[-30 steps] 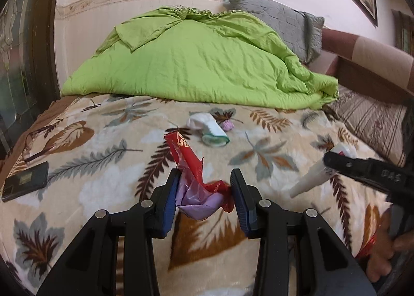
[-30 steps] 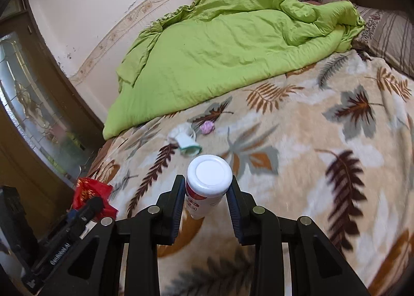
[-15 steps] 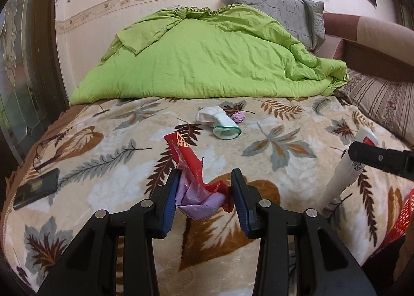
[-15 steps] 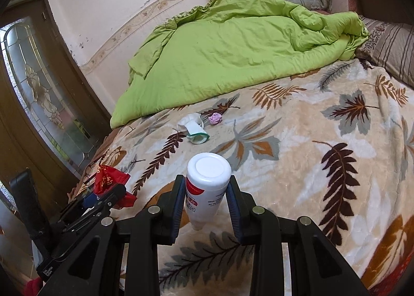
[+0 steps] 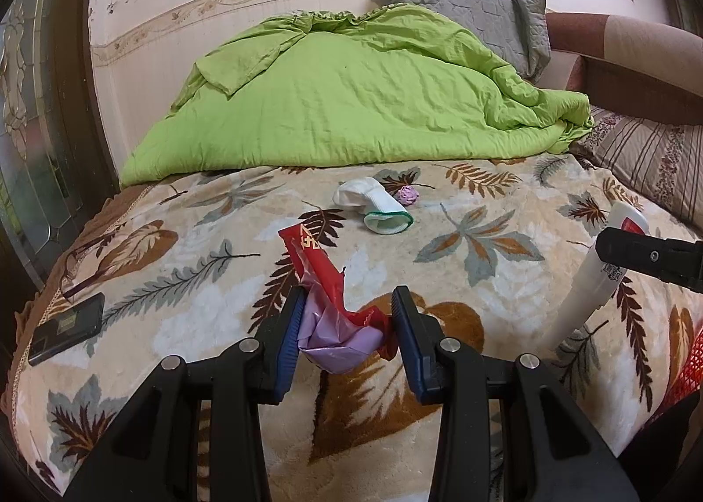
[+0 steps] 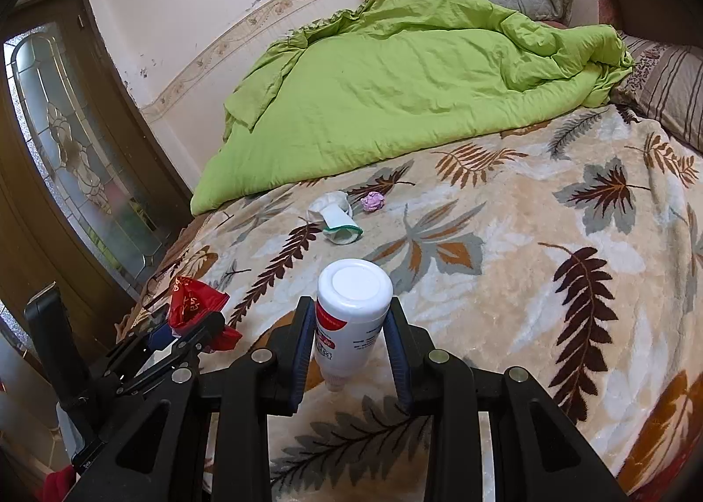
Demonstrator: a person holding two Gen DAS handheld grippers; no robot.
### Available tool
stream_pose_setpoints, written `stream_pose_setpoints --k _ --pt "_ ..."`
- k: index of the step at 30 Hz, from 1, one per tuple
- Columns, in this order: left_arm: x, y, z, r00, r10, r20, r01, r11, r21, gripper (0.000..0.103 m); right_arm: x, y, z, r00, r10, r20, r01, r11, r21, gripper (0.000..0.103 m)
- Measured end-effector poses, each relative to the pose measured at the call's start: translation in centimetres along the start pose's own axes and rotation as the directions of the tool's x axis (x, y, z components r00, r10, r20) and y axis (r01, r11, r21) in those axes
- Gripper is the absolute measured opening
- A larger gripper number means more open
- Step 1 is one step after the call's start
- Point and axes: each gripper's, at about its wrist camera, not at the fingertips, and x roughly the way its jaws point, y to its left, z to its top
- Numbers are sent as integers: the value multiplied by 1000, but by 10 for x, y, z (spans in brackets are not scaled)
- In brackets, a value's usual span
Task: Collect trash
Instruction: 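Hold the spray bottle in the right tool and wrapper in the left above the bed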
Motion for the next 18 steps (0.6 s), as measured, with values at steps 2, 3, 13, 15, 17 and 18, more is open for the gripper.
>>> stream_pose_setpoints --k 2,3,13,15,17,18 --pt "-1 -2 0 1000 -1 0 1 1000 -1 38 0 1 0 1000 1 -2 -1 1000 -2 34" --pt "-1 -2 0 1000 -1 -1 1 1000 -1 38 0 1 0 1000 2 -1 -2 1000 -4 34" --pt "0 -5 0 1000 -1 -1 1 1000 6 38 -1 1 0 1000 3 1 -3 1000 -7 34" --pt "-1 -7 0 1000 0 0 0 1000 6 38 0 2 0 1000 2 1 -2 1000 -8 34" --pt "-1 -8 0 1000 0 -1 0 1000 5 38 -1 1 0 1000 3 1 -3 1000 -7 34" --pt "-1 -8 0 1000 0 -1 0 1000 5 38 0 2 0 1000 3 1 -3 1000 -6 34"
